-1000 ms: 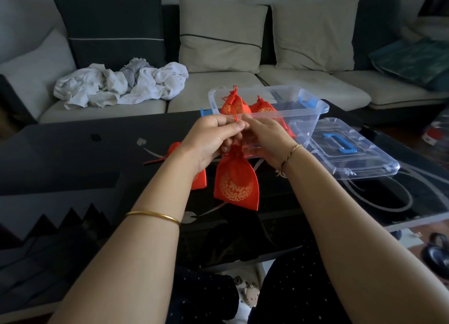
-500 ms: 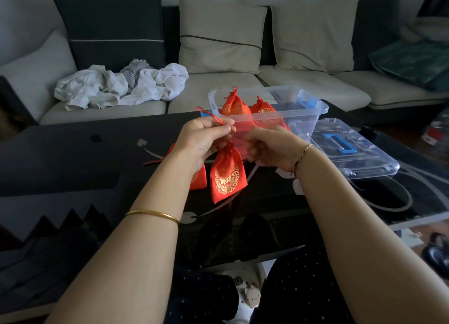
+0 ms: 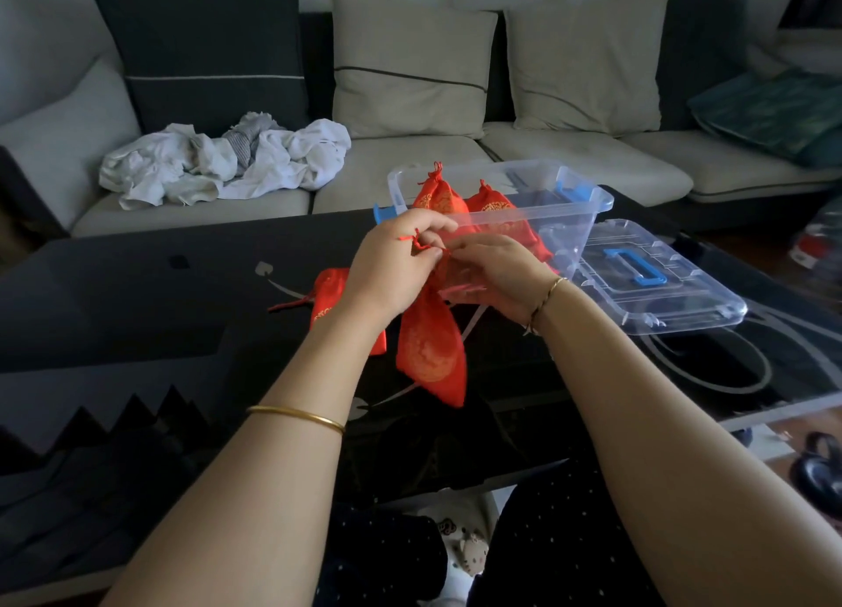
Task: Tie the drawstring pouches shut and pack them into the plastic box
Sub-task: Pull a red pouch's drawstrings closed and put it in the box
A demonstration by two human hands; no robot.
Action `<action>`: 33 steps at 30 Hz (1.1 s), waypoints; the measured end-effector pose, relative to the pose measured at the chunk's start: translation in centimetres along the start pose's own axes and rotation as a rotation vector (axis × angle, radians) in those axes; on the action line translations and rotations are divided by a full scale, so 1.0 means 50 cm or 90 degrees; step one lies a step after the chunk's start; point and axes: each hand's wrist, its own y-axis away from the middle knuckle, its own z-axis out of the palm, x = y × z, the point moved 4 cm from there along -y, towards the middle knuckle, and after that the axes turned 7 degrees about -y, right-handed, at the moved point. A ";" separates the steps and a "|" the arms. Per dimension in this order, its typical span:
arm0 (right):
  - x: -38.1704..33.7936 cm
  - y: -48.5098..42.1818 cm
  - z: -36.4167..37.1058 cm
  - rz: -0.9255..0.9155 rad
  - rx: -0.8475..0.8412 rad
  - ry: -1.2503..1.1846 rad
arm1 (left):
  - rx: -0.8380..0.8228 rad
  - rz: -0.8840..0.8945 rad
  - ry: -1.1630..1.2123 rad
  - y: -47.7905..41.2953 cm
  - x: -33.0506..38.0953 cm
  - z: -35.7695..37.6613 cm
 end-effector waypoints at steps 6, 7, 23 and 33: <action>0.005 0.002 0.016 0.019 -0.072 -0.050 | 0.088 0.116 -0.093 0.011 0.017 -0.005; 0.006 0.002 0.017 0.023 -0.076 -0.054 | 0.105 0.126 -0.105 0.011 0.017 -0.007; -0.001 -0.004 -0.009 -0.017 0.016 -0.009 | 0.144 -0.022 0.033 -0.003 -0.024 -0.014; 0.000 -0.012 -0.042 -0.028 0.172 -0.209 | 0.028 -0.248 0.252 -0.002 -0.064 0.002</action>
